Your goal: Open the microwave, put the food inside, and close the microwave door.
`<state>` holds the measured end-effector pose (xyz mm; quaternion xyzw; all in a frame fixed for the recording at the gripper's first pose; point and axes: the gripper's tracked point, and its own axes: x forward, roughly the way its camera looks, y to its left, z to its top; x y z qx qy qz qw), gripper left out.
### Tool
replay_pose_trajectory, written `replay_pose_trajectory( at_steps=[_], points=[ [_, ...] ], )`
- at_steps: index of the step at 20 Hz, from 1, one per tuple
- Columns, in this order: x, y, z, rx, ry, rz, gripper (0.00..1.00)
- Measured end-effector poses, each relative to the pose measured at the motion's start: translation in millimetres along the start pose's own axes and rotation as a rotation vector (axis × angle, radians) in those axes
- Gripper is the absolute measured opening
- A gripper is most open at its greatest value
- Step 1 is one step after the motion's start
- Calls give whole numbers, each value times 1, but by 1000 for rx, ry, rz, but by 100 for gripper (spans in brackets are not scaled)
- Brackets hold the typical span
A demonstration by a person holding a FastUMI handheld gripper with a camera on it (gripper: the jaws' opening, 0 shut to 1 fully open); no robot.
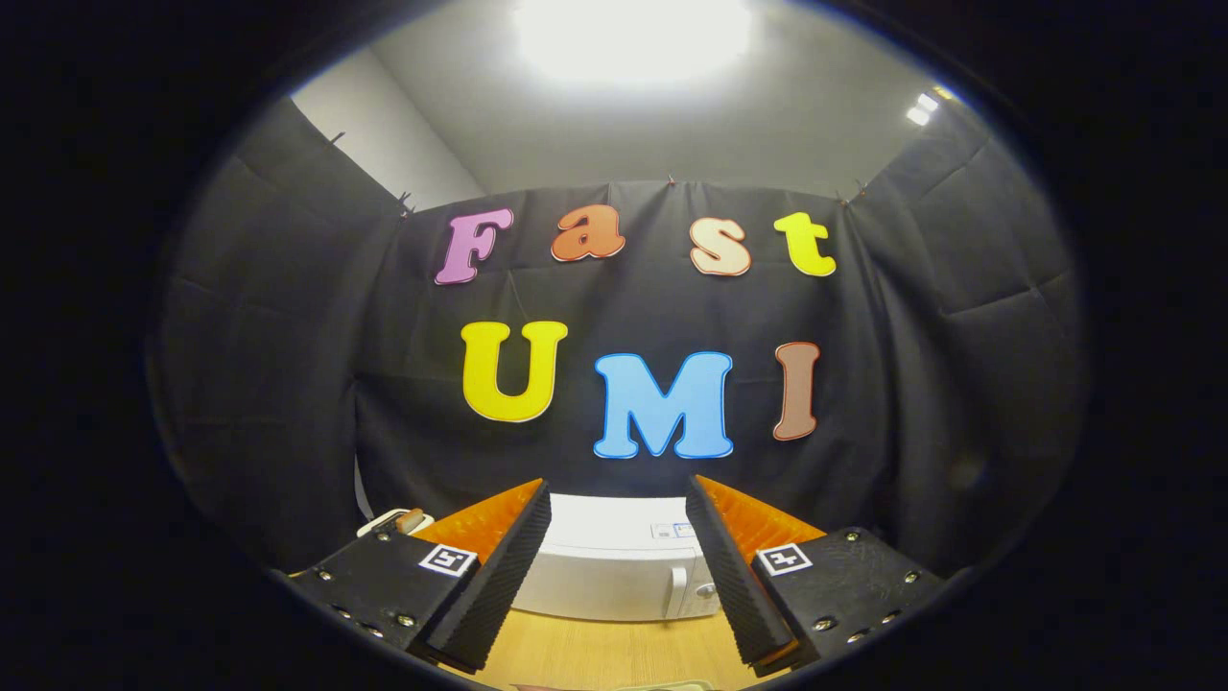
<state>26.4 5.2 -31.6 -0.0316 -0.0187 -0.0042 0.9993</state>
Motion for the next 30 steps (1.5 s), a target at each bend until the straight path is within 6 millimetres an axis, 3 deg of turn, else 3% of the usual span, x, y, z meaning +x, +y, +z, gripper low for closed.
replay_pose_trajectory(
  at_steps=[3,16,23,30],
  points=[
    [16,-9,-27,-14,1,-11,91],
    [91,-61,-182,55,105,-67,91],
    [143,-91,-261,6,137,-115,89],
    [178,-91,-317,7,188,-118,86]
  ],
)
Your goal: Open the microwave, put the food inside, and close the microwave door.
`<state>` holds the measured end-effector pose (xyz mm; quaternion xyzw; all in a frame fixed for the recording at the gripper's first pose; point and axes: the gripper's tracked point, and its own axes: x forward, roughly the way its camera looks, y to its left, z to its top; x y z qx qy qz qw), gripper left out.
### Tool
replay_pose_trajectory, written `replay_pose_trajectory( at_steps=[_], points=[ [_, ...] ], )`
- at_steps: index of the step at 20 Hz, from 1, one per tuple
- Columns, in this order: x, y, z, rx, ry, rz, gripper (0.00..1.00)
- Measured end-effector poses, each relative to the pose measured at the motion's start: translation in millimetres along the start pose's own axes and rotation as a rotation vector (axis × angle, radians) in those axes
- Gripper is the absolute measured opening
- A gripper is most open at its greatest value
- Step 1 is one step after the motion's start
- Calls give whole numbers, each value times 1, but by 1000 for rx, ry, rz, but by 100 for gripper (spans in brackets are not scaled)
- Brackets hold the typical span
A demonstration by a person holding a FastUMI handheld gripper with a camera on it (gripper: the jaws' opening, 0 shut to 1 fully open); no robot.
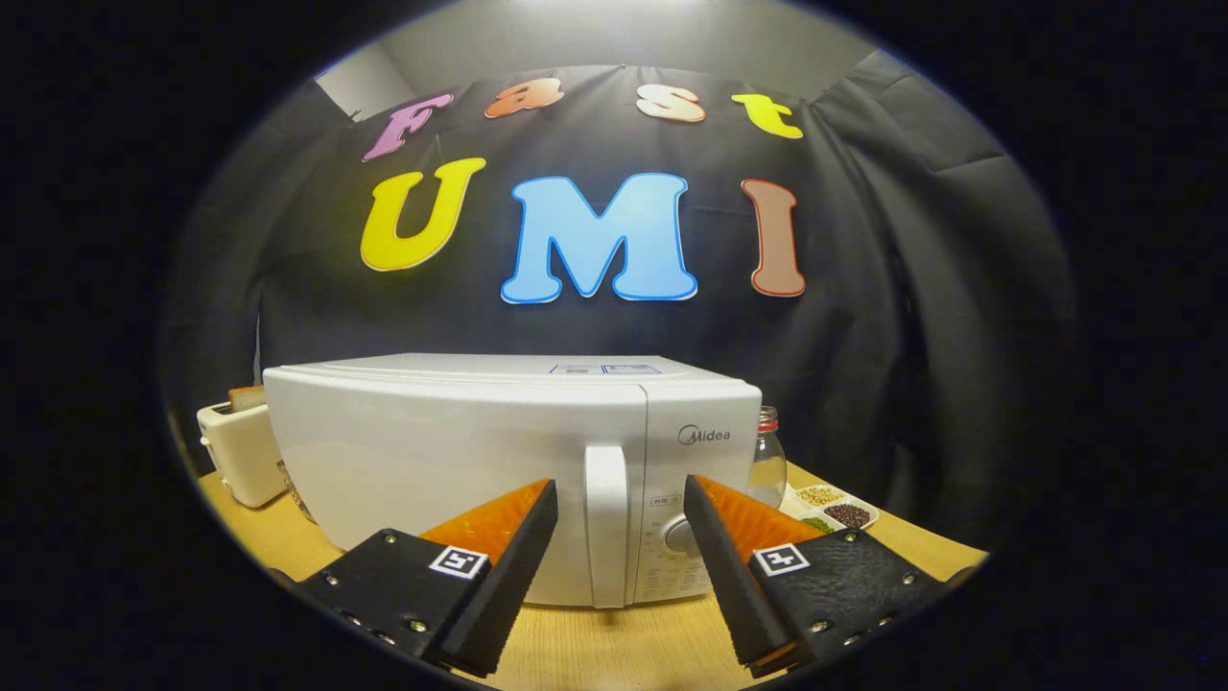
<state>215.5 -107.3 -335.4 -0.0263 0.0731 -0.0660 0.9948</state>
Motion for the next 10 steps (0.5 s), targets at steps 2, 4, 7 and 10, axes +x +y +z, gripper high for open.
replay_pose_trajectory(
  at_steps=[2,4,7,10],
  points=[
    [9,0,-8,1,5,-10,74],
    [12,1,-15,16,23,-4,65],
    [16,5,-17,14,23,14,47],
    [21,6,-19,-40,9,7,33]
  ],
)
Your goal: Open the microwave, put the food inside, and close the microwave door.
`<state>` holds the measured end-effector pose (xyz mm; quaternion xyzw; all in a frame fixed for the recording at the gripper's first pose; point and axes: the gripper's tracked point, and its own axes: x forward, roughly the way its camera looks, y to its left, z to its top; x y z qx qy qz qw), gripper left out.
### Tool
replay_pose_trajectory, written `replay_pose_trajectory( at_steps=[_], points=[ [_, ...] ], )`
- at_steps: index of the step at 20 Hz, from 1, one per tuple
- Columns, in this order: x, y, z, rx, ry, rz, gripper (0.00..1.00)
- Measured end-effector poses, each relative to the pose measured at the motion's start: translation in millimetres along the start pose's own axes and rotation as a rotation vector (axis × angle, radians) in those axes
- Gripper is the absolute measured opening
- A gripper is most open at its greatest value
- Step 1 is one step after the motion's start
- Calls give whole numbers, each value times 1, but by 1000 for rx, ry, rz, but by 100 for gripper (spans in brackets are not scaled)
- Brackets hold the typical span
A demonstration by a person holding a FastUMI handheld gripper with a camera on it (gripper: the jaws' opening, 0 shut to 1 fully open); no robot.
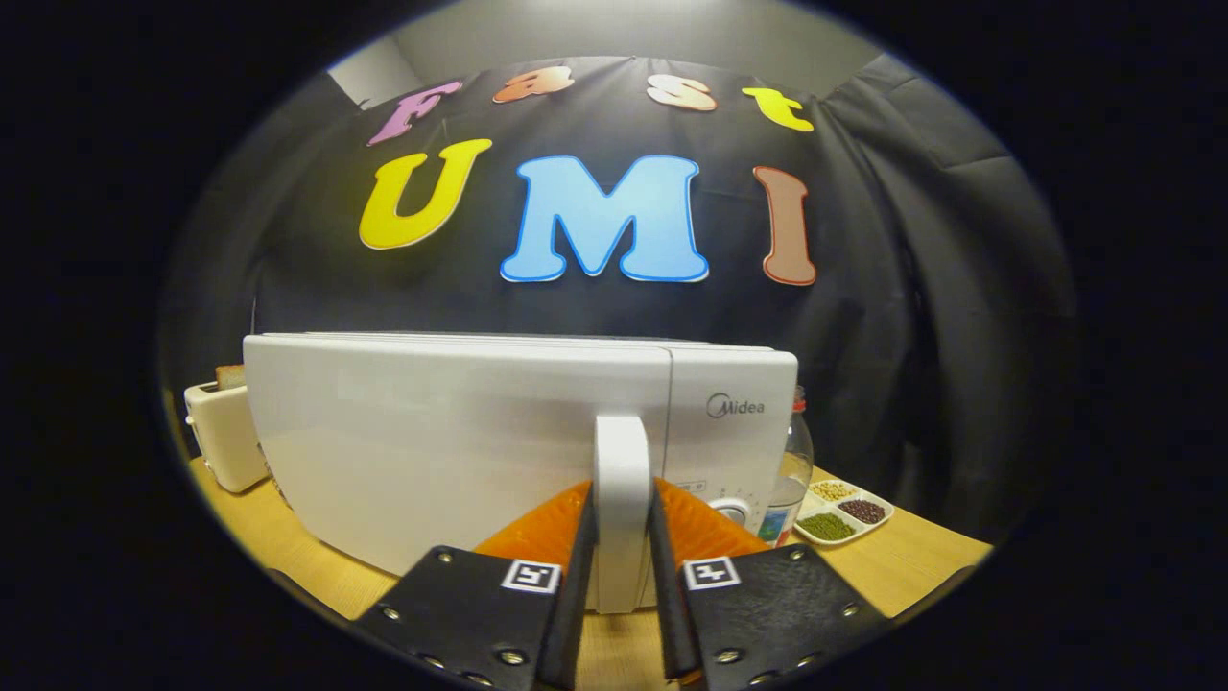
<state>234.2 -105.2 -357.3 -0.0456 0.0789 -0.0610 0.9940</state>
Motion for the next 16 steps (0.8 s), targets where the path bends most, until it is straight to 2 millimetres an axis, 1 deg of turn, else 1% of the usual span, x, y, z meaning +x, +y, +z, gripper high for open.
replay_pose_trajectory(
  at_steps=[2,3,4,5,9,11,13,14,16],
  points=[
    [0,1,0,34,21,14,31],
    [0,1,0,56,31,22,25],
    [-1,2,-2,66,41,34,25],
    [-4,3,-2,67,46,48,17],
    [-8,3,-3,187,99,118,17],
    [-11,4,-4,175,106,114,17],
    [-11,4,-1,187,106,115,17],
    [-11,4,-1,200,109,120,13],
    [-12,4,-2,217,120,128,12]
  ],
)
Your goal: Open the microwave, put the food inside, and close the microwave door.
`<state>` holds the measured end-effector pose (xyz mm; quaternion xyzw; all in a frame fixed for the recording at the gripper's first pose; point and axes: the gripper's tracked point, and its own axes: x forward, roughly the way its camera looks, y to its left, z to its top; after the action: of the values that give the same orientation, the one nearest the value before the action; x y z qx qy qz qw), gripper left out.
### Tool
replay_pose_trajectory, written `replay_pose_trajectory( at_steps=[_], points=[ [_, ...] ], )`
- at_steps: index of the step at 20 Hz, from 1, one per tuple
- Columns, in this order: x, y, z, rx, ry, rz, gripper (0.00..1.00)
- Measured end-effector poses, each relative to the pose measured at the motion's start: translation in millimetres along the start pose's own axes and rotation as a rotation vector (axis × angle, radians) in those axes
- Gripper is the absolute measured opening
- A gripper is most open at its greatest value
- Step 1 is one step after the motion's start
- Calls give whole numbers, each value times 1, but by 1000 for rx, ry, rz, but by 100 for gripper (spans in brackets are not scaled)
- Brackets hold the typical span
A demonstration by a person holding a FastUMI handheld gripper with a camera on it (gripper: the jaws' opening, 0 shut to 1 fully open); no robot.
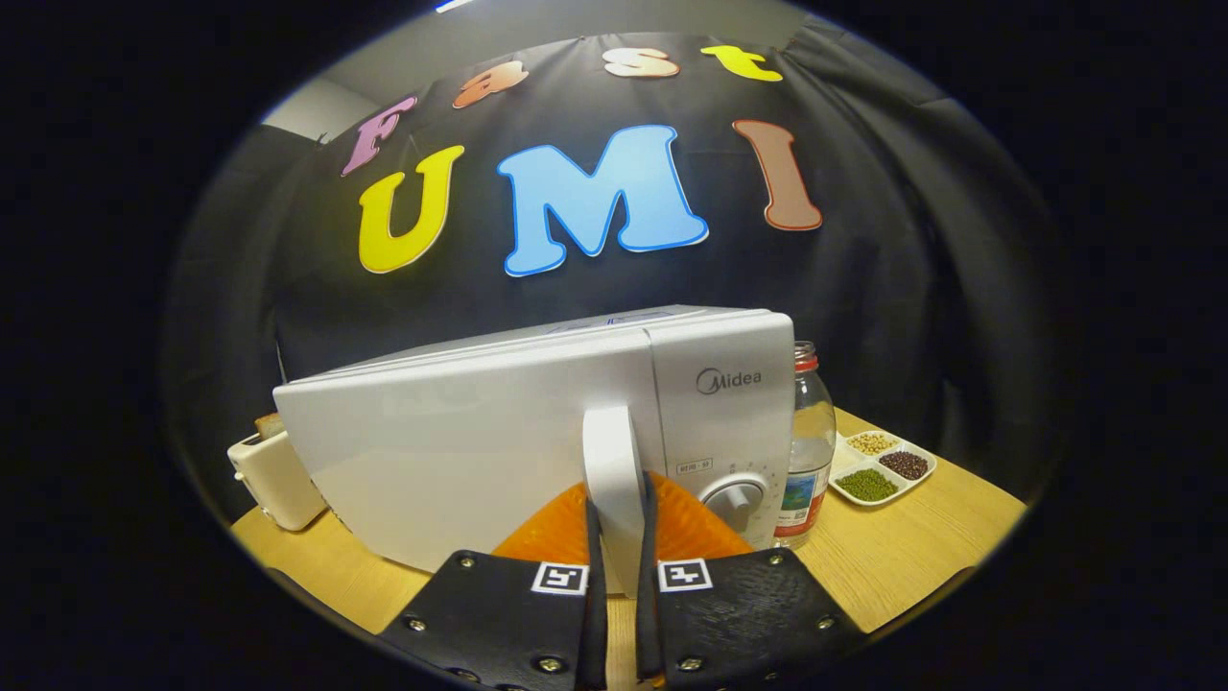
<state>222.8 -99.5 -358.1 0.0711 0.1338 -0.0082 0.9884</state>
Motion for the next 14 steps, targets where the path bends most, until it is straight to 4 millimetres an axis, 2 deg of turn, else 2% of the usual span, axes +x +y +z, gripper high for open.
replay_pose_trajectory(
  at_steps=[2,7,14],
  points=[
    [-9,3,-2,23,13,13,12],
    [-58,15,-11,-60,19,35,12],
    [-129,51,-30,-65,47,113,12]
  ],
)
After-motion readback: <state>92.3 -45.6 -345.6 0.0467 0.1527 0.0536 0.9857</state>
